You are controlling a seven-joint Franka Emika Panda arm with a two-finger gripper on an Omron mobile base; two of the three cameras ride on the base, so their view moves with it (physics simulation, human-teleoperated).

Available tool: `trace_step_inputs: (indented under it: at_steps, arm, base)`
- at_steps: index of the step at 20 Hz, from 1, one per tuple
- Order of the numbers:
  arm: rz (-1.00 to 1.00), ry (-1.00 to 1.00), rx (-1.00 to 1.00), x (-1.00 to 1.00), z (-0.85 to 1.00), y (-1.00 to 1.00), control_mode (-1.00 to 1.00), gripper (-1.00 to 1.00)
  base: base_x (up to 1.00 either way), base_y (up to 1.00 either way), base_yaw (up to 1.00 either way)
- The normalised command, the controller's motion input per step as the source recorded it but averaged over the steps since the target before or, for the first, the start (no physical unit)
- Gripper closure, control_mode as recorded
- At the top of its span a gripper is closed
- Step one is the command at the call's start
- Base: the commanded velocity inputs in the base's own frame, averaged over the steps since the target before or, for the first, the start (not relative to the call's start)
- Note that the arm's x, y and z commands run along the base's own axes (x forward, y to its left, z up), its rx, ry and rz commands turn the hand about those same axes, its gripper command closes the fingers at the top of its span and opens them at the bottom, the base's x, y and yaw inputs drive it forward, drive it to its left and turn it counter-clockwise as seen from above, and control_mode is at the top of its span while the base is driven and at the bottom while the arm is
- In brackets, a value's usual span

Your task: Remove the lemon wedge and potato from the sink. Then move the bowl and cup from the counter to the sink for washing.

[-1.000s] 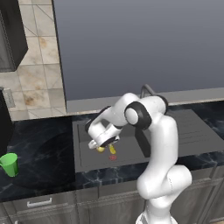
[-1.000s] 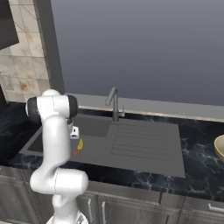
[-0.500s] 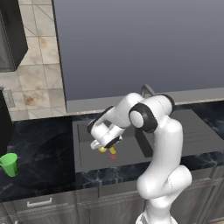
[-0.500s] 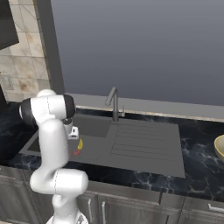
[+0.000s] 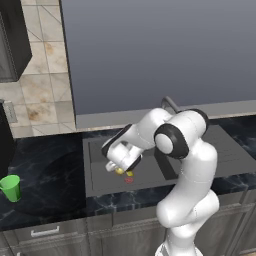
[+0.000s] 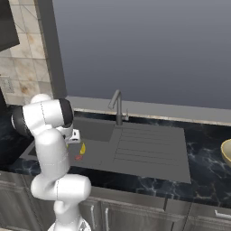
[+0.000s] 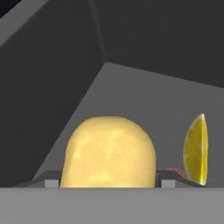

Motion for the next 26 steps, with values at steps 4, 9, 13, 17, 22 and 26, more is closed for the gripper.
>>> trace_step_inputs:
  at_steps: [4, 9, 13, 17, 22, 26]
  arm:
    - [0.00, 0.06, -0.03, -0.08, 0.39, 0.00, -1.00, 1.00]
    - [0.00, 0.06, -0.02, -0.05, 0.41, 0.00, -1.00, 1.00]
    - [0.00, 0.06, 0.00, -0.02, 0.42, 0.00, -1.00, 1.00]
    - [0.00, 0.06, 0.00, -0.03, 0.42, 0.00, -1.00, 1.00]
    - [0.00, 0.08, 0.00, -0.07, 0.40, 0.00, -1.00, 1.00]
    - [0.00, 0.07, 0.00, -0.07, 0.39, 0.02, -1.00, 1.00]
  base:
    - [0.00, 0.00, 0.00]
    - [0.00, 0.00, 0.00]
    - [0.00, 0.00, 0.00]
    - [0.00, 0.00, 0.00]
    - [0.00, 0.00, 0.00]
    - [0.00, 0.00, 0.00]
